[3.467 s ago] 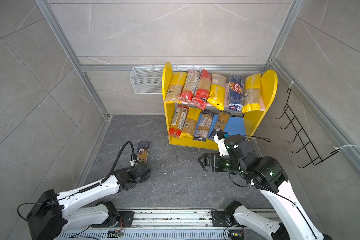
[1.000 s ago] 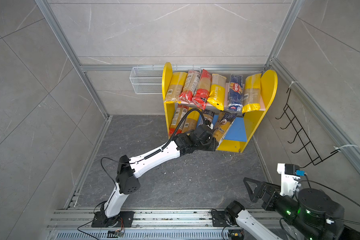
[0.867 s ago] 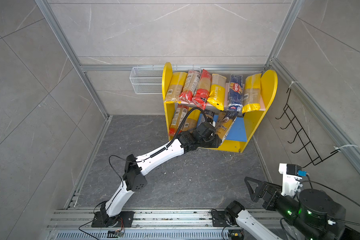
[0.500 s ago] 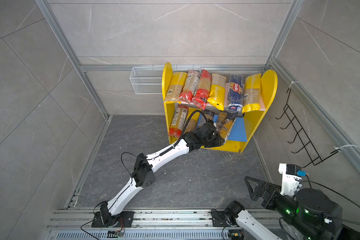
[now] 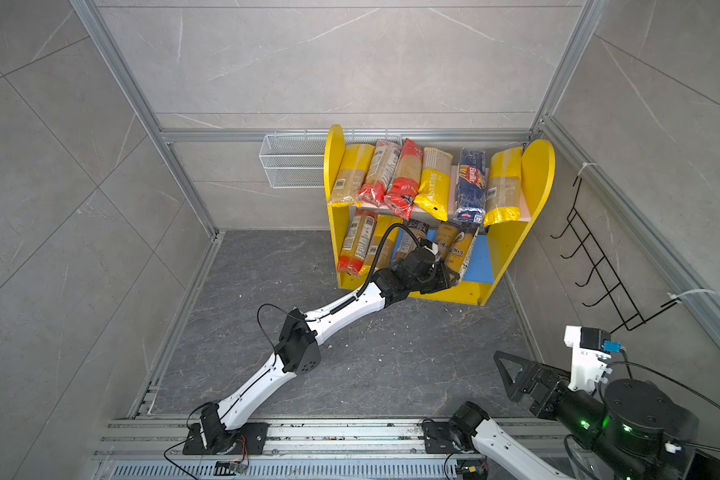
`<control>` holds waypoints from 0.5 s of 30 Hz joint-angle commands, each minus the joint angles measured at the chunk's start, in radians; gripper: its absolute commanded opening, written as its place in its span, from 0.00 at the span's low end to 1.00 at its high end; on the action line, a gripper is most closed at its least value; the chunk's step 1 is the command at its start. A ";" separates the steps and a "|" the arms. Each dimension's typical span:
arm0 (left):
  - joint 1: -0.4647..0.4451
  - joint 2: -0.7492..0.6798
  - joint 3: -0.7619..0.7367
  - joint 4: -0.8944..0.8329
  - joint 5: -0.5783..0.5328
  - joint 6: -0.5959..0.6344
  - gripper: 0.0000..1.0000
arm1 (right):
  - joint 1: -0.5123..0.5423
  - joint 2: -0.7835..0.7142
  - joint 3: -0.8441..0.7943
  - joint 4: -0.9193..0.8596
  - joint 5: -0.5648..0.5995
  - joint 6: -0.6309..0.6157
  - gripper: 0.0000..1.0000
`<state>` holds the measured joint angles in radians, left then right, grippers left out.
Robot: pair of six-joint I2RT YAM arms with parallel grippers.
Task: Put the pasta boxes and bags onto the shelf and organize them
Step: 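Stand the 'ankara' bag on the lower shelf beside the other bags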
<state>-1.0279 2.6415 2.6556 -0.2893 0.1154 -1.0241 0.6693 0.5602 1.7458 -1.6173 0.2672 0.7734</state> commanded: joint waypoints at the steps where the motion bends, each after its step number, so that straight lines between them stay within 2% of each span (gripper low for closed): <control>1: 0.019 -0.039 0.089 0.273 -0.004 0.017 0.45 | 0.017 -0.005 0.023 -0.119 0.023 0.021 1.00; 2: 0.020 -0.041 0.084 0.275 0.001 0.017 0.63 | 0.019 -0.004 0.022 -0.120 0.023 0.021 1.00; 3: 0.022 -0.043 0.076 0.281 0.009 0.018 0.76 | 0.019 -0.005 0.022 -0.120 0.026 0.023 1.00; 5: 0.024 -0.048 0.055 0.292 0.024 0.012 0.86 | 0.022 -0.005 0.023 -0.120 0.031 0.026 1.00; 15: 0.030 -0.077 -0.019 0.290 0.081 -0.011 0.88 | 0.027 -0.022 0.014 -0.122 0.032 0.052 1.00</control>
<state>-1.0012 2.6480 2.6606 -0.0582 0.1623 -1.0336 0.6872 0.5602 1.7477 -1.6173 0.2855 0.8017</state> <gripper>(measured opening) 0.880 0.997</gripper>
